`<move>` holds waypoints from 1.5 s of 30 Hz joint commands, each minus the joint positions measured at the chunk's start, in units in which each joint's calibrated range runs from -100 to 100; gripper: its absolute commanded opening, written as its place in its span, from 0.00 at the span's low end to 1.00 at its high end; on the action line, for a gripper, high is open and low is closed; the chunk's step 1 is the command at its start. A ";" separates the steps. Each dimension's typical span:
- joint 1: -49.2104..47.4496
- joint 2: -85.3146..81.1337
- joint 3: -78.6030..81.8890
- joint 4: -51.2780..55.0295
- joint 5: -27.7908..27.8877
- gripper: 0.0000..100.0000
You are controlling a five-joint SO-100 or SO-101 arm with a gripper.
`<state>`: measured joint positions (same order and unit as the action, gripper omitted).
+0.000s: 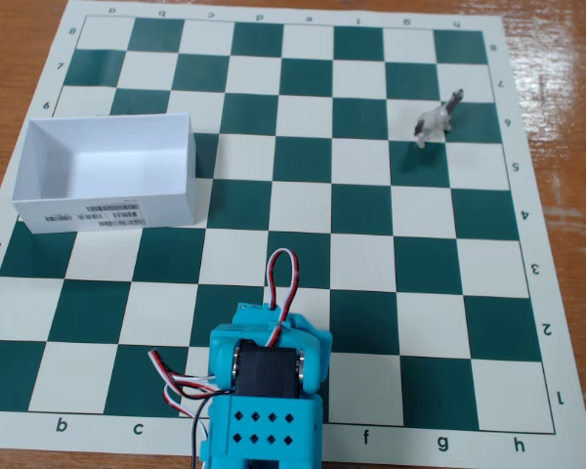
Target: Grab the toy horse and put it in the box.
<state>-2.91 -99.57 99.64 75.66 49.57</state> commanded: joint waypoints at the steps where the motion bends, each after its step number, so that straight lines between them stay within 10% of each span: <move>1: 1.98 -0.25 -2.10 -0.91 1.54 0.00; 45: 13.13 109.66 -105.87 -25.08 -2.66 0.00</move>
<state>9.34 7.74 0.27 51.14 47.07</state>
